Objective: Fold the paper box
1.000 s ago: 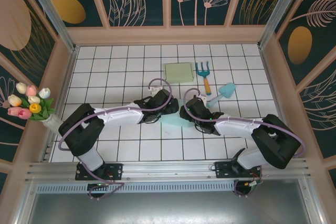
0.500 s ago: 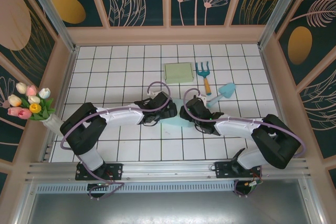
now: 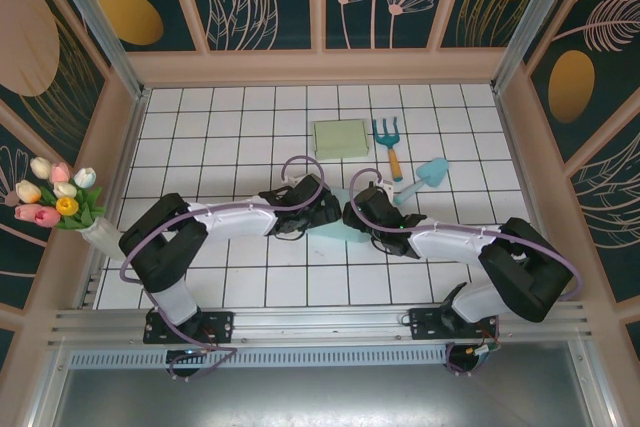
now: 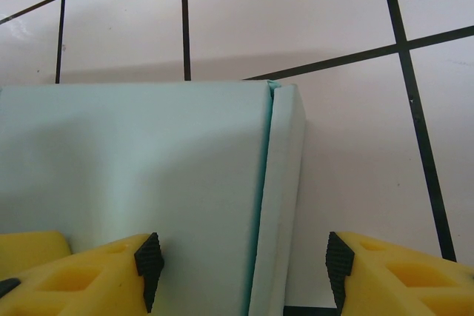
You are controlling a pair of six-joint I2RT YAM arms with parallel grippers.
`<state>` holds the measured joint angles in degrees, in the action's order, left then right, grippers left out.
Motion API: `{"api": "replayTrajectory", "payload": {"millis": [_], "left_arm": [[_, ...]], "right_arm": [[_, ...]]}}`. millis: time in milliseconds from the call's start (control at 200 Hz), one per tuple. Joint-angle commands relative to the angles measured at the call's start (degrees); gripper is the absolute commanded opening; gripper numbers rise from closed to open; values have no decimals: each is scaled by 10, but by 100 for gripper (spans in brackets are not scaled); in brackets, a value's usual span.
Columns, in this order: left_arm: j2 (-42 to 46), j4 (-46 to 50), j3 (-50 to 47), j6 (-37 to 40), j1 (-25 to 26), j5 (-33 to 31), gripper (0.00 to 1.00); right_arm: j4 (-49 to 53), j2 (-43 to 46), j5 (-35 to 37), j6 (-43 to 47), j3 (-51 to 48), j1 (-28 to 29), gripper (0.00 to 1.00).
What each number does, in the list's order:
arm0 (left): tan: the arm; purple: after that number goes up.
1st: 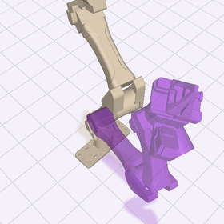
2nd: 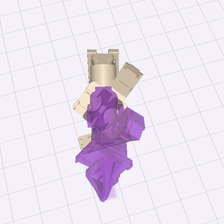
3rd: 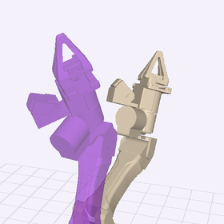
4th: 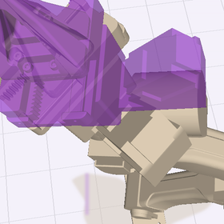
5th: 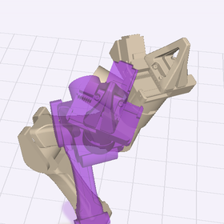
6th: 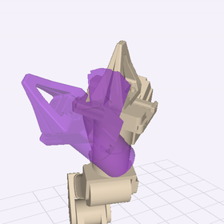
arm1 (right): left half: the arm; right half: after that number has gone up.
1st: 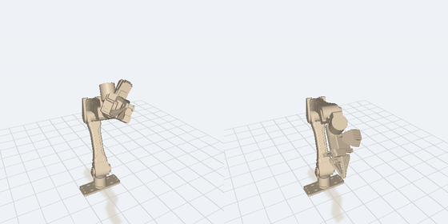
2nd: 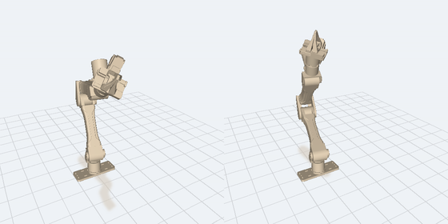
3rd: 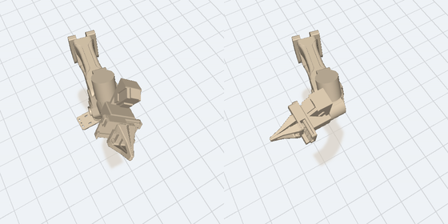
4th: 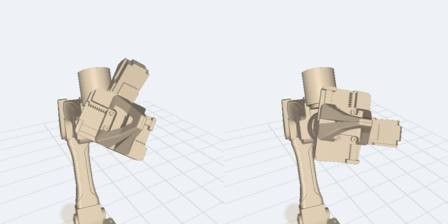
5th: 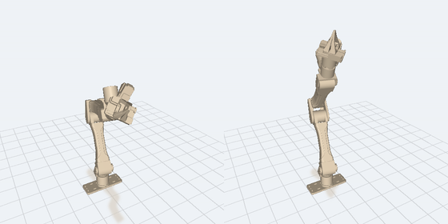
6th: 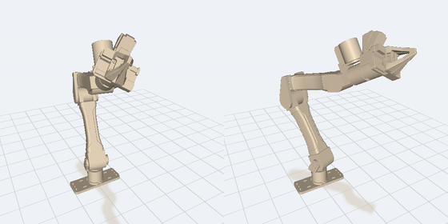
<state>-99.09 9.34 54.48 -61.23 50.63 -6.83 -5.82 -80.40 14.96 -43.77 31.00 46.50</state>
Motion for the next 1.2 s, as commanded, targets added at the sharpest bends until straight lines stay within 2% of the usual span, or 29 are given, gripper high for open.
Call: {"api": "replayTrajectory", "payload": {"millis": [0, 385, 540, 846, 1196], "left_arm": [[-17, 44, 9, -35, 2, 17, 98], [-10, 76, 29, -83, 2, 30, 97], [-10, 84, 31, -88, 2, 17, 96], [-18, 59, 16, -103, 3, 26, 90], [-13, 77, 5, -100, 2, -13, 89]], "right_arm": [[14, 3, -8, 5, -14, 0, 64], [11, -9, -11, 2, -10, 0, 64], [12, -9, -13, 1, -10, 0, 64], [15, -8, -14, 0, -10, 1, 64], [21, -1, -13, -3, -10, 1, 64]]}}
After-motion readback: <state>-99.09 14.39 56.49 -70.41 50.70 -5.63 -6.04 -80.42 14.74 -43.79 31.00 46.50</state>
